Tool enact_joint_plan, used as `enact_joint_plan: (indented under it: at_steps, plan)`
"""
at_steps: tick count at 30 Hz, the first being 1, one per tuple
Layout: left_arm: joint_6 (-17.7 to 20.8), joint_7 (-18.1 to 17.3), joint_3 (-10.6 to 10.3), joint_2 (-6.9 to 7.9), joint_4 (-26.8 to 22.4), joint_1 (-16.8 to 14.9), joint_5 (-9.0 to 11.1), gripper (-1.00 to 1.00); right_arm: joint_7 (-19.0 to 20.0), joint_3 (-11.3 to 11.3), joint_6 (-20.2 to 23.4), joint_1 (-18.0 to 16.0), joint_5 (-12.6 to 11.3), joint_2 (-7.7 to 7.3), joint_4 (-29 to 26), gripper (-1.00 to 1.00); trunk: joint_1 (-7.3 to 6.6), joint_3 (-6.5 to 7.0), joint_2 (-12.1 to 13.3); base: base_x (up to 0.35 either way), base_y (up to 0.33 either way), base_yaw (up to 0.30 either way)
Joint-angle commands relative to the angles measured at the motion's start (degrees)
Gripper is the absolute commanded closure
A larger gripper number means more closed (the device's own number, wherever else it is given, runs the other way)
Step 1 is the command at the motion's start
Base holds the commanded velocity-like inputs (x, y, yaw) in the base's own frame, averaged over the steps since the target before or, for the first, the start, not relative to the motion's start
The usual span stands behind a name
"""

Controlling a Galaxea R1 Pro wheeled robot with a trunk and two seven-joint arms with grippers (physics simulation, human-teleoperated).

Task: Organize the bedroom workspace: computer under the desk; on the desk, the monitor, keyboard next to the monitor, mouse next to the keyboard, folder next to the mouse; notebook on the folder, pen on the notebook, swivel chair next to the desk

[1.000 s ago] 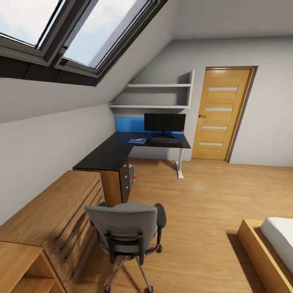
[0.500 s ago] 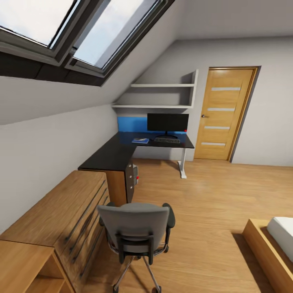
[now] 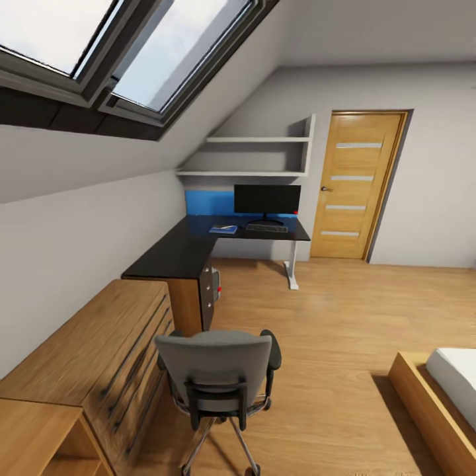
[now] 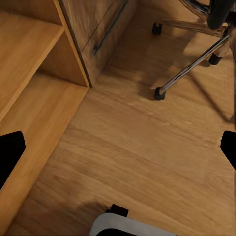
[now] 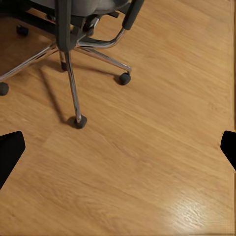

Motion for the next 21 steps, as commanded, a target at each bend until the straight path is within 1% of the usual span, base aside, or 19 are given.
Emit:
enact_joint_plan:
  at_steps: [1,10,16,19,21]
  plan:
    - [-0.16,0.32,-0.5,0.01,0.01,-0.01,0.35,-1.0,-0.33,0.49,-0.12,-0.02,-0.11,0.02,0.08,-1.0,0.02,0.01,-0.04,0.0,0.001,-0.203]
    - [-0.16,0.32,-0.5,0.01,0.01,-0.01,0.35,-1.0,-0.32,0.5,-0.12,-0.03,-0.1,0.01,0.08,-1.0,0.02,0.38,-0.04,0.0,0.011,-0.221]
    - [-0.16,0.33,-0.5,0.01,0.01,-0.01,0.35,-1.0,-0.32,0.55,-0.12,-0.03,-0.1,0.06,0.08,-1.0,0.02,0.59,-0.04,-0.055,0.196,-0.194]
    - [-0.16,0.32,-0.5,0.01,0.01,-0.01,0.35,-1.0,-0.32,0.57,-0.12,-0.03,-0.1,0.08,0.08,-1.0,0.02,0.64,-0.04,-0.117,0.234,-0.088]
    - [-0.16,0.32,-0.5,0.01,0.01,-0.01,0.35,-1.0,-0.32,0.58,-0.12,-0.02,-0.1,0.09,0.08,-1.0,0.02,0.65,-0.04,-0.062,0.118,-0.04]
